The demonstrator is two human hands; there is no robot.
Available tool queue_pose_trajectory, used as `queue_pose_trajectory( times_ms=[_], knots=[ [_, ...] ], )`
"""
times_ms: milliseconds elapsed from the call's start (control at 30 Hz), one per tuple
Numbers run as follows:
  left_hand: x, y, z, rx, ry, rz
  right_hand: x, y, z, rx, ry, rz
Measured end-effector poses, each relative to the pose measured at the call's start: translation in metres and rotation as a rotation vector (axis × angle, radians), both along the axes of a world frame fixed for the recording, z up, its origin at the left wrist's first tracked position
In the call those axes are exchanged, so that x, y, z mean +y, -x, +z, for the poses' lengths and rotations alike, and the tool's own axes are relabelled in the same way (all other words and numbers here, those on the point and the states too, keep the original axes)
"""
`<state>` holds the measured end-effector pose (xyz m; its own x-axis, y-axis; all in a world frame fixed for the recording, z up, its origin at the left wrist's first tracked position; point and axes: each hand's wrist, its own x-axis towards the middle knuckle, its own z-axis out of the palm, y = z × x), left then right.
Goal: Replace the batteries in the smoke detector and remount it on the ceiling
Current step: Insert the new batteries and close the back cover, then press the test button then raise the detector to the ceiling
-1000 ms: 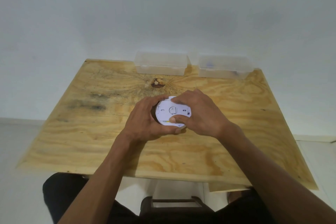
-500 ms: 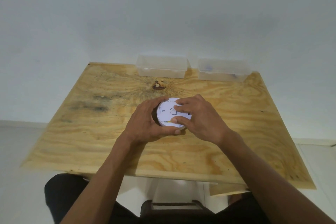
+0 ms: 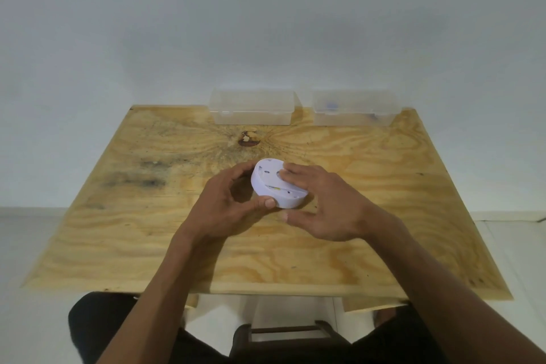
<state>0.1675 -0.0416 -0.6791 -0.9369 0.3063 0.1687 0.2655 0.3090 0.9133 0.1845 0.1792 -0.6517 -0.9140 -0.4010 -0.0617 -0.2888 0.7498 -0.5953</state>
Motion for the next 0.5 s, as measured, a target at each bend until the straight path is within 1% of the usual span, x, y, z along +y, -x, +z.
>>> queue_pose_trajectory(
  times_ms=[100, 167, 200, 267, 367, 500],
  knots=[
    [0.006, -0.002, 0.001, 0.008, -0.01, 0.04, -0.007, 0.002, -0.004, 0.072, -0.008, -0.041],
    [0.011, -0.005, 0.002, -0.03, -0.073, 0.088, -0.009, 0.003, -0.004, 0.133, 0.063, -0.078],
    [0.015, -0.006, 0.003, -0.058, -0.119, 0.111, -0.01, 0.004, -0.004, 0.144, 0.13, -0.095],
    [0.023, -0.008, 0.008, -0.087, -0.198, 0.172, -0.01, 0.002, -0.005, 0.11, 0.328, -0.161],
    [0.031, -0.009, 0.017, -0.146, -0.38, 0.223, -0.014, -0.001, -0.006, 0.038, 0.641, -0.296],
    [0.028, -0.01, 0.022, -0.182, -0.443, 0.21, -0.022, -0.008, 0.0, -0.214, 1.167, -0.412]
  ],
)
